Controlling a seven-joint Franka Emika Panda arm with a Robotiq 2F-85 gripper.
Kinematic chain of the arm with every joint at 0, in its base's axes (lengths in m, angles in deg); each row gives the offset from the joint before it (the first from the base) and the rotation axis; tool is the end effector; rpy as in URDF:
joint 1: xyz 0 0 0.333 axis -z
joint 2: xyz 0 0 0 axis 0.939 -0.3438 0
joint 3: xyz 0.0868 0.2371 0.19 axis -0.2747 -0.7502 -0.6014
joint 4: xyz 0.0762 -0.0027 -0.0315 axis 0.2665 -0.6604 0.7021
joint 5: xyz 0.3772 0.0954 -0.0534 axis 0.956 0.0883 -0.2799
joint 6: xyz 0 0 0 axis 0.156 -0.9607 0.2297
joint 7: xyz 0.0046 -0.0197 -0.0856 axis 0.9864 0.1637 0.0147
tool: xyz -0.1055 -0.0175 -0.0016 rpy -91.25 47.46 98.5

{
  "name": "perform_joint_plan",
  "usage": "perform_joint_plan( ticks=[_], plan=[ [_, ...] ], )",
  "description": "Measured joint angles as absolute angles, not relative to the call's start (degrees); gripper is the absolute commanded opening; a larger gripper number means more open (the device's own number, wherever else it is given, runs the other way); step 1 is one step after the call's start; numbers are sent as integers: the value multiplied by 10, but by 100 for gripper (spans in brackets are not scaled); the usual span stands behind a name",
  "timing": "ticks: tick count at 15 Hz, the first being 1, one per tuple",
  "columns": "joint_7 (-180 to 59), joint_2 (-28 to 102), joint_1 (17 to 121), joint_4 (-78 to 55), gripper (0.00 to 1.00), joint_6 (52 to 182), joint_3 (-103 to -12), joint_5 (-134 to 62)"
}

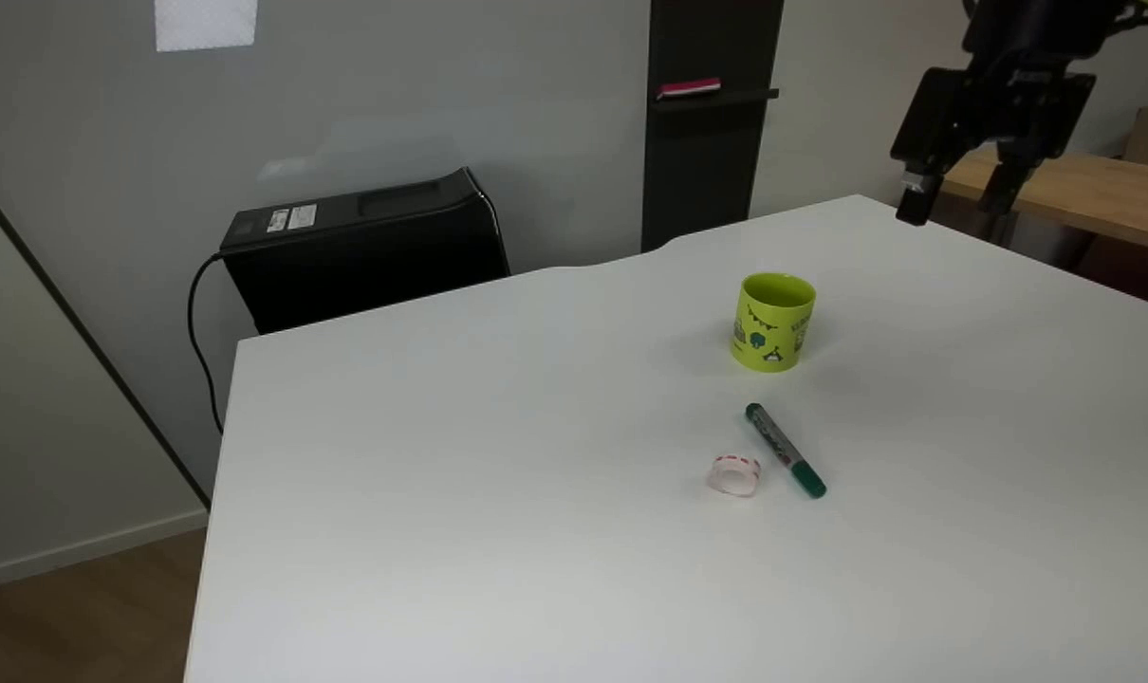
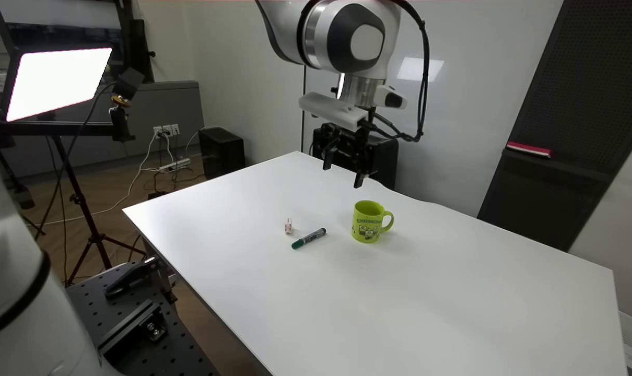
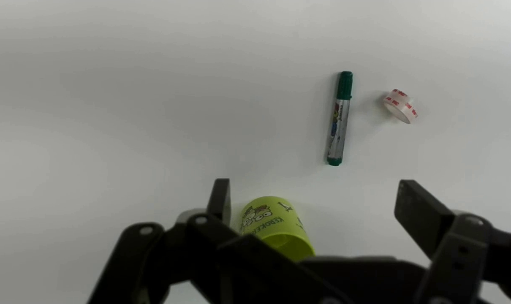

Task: Put the marker in the cup

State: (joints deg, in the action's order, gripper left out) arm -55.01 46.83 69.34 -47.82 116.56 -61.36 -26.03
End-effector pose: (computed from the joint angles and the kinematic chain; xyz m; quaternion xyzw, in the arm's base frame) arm 0.5337 0.0058 0.3185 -0.9985 0.0328 0.0054 0.0442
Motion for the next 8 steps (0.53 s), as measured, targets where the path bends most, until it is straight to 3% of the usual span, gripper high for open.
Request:
perform_joint_plan(
  ticks=[8],
  plan=[
    [-558,422,693,-427,100,1133,-614,-276]
  ],
)
